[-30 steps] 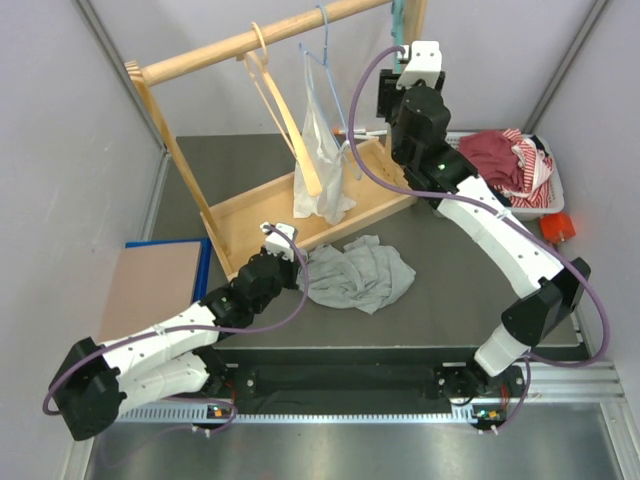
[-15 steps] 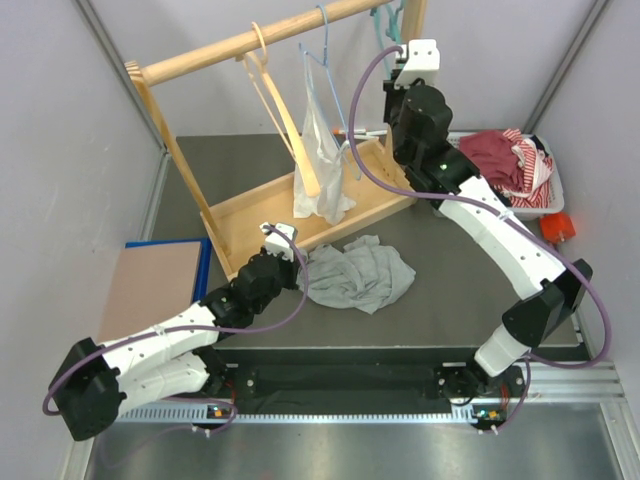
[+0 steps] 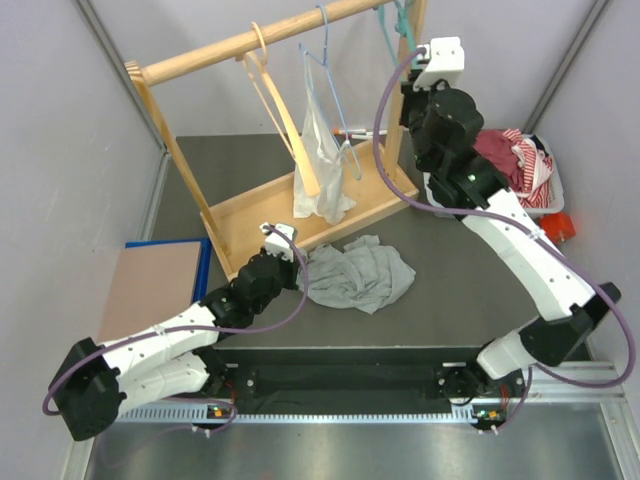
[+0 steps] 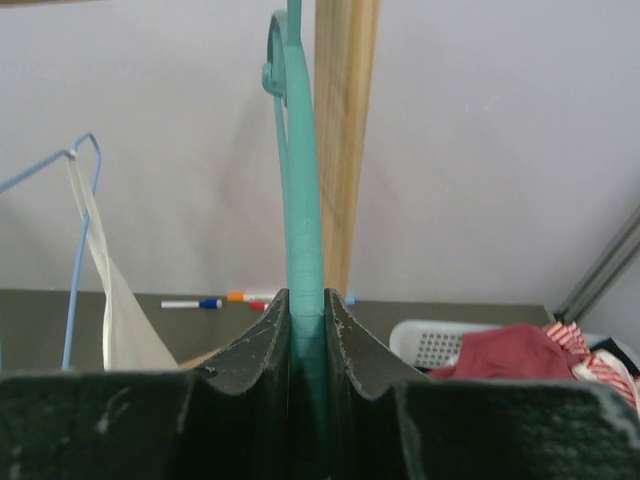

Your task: Place the tank top on the hanger

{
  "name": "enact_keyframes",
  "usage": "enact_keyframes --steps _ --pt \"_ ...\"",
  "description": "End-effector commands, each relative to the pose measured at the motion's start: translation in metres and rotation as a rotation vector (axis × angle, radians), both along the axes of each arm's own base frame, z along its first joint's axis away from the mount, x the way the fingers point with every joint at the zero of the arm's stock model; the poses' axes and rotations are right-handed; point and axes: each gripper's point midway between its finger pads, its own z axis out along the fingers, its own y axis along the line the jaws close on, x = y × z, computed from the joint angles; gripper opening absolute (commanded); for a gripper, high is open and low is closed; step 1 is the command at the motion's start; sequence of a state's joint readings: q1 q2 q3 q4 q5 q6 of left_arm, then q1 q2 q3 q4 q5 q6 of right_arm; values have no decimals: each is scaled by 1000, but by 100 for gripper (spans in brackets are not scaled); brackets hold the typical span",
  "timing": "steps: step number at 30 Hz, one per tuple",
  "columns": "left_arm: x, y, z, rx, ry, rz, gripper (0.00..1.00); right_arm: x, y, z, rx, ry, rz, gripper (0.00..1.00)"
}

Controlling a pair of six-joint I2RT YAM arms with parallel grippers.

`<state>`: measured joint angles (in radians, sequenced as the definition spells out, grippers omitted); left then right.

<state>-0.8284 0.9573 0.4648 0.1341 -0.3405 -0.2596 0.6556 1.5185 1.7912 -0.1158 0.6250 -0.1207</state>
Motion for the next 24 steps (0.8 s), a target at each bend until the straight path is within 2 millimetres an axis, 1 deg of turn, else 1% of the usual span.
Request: enact_keyframes --steps 1,2,3,4,5,6,7,8,9,10,11,12,13,14,16,17,18,19,20,22,23,24 --pt "3 4 13 -34 -45 27 0 -42 -18 23 91 -71 38 0" --pt "4 4 13 -32 -48 28 0 -56 -22 28 111 -86 58 0" --pt "4 5 13 -30 -48 32 0 -59 -20 10 103 -55 72 0" --pt "4 6 13 -28 -50 34 0 -64 -20 5 109 -48 83 0" --pt "5 6 12 -23 -49 35 0 -76 -21 -5 104 -28 111 0" --pt "5 6 13 -24 -50 35 0 -82 -20 -9 120 -17 131 0" --pt "5 7 12 -22 -52 41 0 -95 -27 -7 125 -24 147 0" --pt "5 8 12 -19 -54 43 0 -100 -22 -30 121 30 172 0" --pt "6 9 13 -17 -57 48 0 -107 -25 -37 136 47 180 0" --pt "6 10 13 -16 -60 53 0 -120 -34 -36 156 41 186 0" --pt "7 12 15 -14 -70 67 0 -125 -33 -63 132 95 200 0" --pt "8 14 14 -11 -74 73 0 -131 -35 -72 152 114 213 0" --pt "9 16 14 -10 -78 82 0 -145 -45 -71 178 103 225 0" --pt "10 17 15 -10 -87 91 0 -150 -45 -97 154 161 233 0" --pt "12 16 22 -17 -100 96 0 -163 -53 -112 186 192 238 0" --pt "13 17 26 -20 -105 100 0 -174 -62 -125 183 219 238 0" --pt "14 19 28 -12 -104 115 0 -179 -64 -132 205 236 242 0" --pt "18 20 39 -24 -119 133 0 -189 -71 -134 224 233 251 0" --pt "20 21 43 -22 -122 147 0 -195 -71 -151 207 279 262 0" --pt "27 26 57 -22 -138 188 0 -206 -75 -159 223 303 284 0" --pt "31 28 60 -11 -142 202 0 -213 -75 -170 202 348 301 0" --pt "34 29 63 -7 -146 215 0 -218 -74 -174 204 367 317 0"
